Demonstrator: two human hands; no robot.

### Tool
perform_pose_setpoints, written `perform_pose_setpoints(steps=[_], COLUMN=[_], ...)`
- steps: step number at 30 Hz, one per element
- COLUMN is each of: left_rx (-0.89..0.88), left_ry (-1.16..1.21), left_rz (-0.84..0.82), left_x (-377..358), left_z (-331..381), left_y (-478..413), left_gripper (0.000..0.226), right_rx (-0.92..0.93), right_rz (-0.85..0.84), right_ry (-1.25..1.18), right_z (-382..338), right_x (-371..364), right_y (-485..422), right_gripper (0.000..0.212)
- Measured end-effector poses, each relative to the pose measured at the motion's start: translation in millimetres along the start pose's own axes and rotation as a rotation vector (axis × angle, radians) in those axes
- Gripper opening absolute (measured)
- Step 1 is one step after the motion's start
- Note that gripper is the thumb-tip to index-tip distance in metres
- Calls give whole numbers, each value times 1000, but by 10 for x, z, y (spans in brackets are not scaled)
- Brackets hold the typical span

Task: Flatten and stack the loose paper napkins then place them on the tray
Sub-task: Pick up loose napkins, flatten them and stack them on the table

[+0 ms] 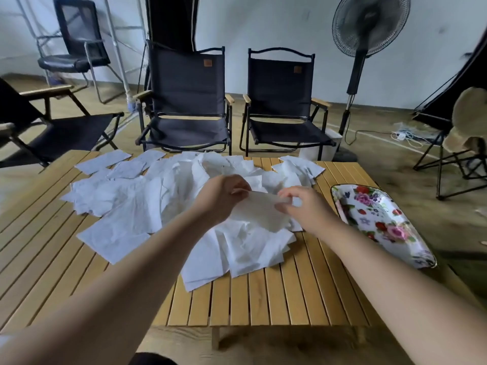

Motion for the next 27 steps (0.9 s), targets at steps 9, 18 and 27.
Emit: perform_pose_setpoints(steps=[9,18,27], left_rx=[188,268,283], left_ry=[126,4,-229], left_rz=[-138,-252,-330], left_x=[-95,-659,-873], left_z=[-438,-1166,-1197], left_y=[646,1069,918], left_gripper=[6,6,14], right_rx=[-98,-324,-370], right_rz=[13,-191,-165], right_ry=[-119,-86,173], right_z=[-10,498,712], right_x=[-59,-699,-685], right_y=[759,1363,1273], right_gripper=[17,13,25])
Point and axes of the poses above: each hand's wrist, its own y-axis away from the middle knuckle, its own x-axis out of the back of the hand, z = x × y, the point moved 10 cm from there along -y, towards the middle knuckle, and after that the axes turned 15 degrees about x, right-handed, at the moved point
